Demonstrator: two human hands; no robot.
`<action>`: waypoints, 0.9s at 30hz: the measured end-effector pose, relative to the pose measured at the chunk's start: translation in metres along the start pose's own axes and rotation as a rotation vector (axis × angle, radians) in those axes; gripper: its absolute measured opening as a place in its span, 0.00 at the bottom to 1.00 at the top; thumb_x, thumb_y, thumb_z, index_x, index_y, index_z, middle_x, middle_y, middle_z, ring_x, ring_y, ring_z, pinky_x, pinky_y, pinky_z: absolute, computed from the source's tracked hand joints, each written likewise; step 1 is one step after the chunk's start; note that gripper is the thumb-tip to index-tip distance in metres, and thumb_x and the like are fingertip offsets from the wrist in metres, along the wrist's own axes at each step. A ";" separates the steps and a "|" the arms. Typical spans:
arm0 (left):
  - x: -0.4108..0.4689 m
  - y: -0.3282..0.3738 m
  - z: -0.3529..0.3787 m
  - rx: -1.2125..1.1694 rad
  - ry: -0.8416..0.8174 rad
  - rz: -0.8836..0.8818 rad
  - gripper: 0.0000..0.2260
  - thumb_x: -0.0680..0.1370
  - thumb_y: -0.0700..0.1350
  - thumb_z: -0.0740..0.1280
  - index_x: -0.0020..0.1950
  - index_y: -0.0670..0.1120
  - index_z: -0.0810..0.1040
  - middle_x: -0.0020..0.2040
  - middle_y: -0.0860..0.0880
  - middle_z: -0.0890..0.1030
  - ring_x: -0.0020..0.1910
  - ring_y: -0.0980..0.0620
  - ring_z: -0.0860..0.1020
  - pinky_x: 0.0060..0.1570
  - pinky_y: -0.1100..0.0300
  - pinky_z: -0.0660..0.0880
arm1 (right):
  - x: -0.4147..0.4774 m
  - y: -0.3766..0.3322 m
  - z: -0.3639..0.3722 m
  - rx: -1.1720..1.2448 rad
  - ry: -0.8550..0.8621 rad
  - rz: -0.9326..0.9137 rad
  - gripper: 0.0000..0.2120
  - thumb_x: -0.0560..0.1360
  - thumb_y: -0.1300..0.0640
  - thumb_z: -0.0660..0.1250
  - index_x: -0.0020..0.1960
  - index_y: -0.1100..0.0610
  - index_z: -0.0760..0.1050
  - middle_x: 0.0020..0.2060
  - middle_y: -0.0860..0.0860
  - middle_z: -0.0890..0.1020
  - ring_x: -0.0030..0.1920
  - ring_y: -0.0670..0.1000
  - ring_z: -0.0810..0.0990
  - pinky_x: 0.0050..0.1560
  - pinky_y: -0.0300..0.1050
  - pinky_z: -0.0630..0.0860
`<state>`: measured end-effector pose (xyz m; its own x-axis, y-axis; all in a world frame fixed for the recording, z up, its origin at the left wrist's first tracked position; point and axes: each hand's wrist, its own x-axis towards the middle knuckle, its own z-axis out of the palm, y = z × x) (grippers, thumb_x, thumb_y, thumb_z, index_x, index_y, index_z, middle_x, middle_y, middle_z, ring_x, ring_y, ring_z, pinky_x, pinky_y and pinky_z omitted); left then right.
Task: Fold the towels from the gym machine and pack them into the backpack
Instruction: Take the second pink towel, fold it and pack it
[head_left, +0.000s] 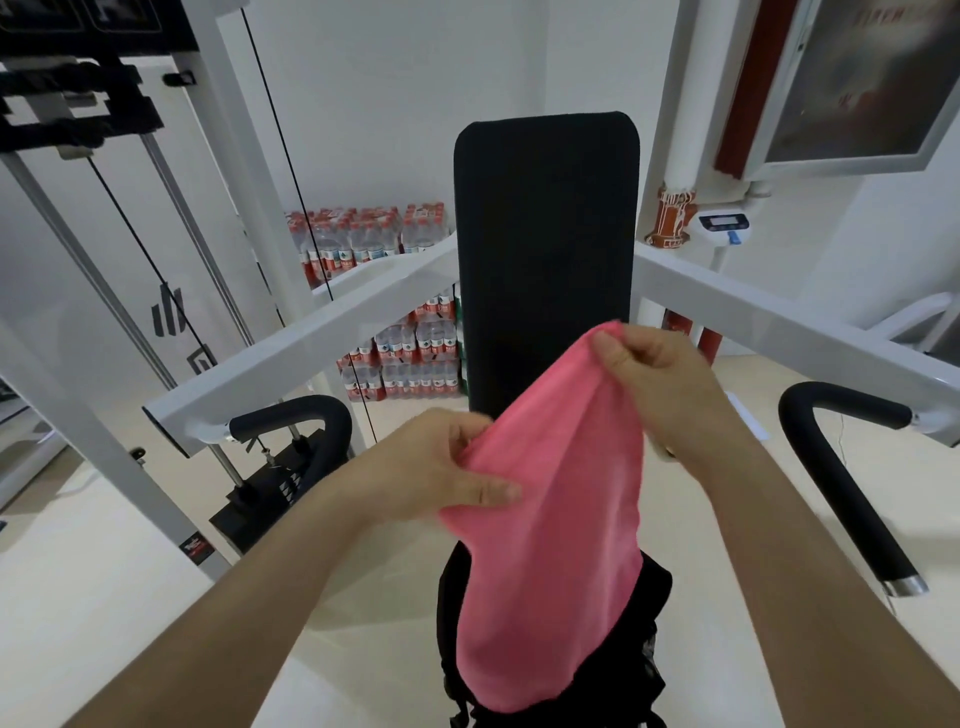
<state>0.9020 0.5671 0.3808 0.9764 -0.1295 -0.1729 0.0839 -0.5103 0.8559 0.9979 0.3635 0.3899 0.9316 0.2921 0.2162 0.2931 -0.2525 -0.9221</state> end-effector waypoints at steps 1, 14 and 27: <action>-0.002 -0.012 -0.001 0.102 -0.009 -0.035 0.15 0.69 0.49 0.76 0.53 0.45 0.82 0.48 0.48 0.85 0.45 0.51 0.84 0.49 0.51 0.82 | 0.007 0.009 -0.008 -0.126 0.093 -0.005 0.10 0.80 0.50 0.61 0.47 0.49 0.80 0.41 0.45 0.81 0.42 0.44 0.77 0.42 0.36 0.72; -0.004 -0.058 -0.016 0.821 0.540 0.357 0.13 0.76 0.54 0.60 0.46 0.52 0.84 0.34 0.55 0.82 0.33 0.54 0.80 0.36 0.57 0.80 | 0.022 0.071 -0.008 -0.001 0.269 0.183 0.14 0.80 0.54 0.62 0.50 0.65 0.79 0.53 0.69 0.79 0.51 0.63 0.79 0.53 0.57 0.79; 0.004 -0.084 -0.047 0.639 0.484 0.104 0.24 0.72 0.69 0.60 0.40 0.51 0.84 0.40 0.59 0.79 0.42 0.58 0.76 0.45 0.59 0.74 | 0.021 0.075 -0.021 -0.078 0.225 0.051 0.10 0.80 0.56 0.61 0.48 0.57 0.80 0.48 0.66 0.80 0.49 0.62 0.79 0.50 0.52 0.79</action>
<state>0.9079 0.6498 0.3311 0.9632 0.1049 0.2476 0.0010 -0.9221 0.3870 1.0441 0.3314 0.3320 0.9673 0.0669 0.2445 0.2526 -0.3350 -0.9077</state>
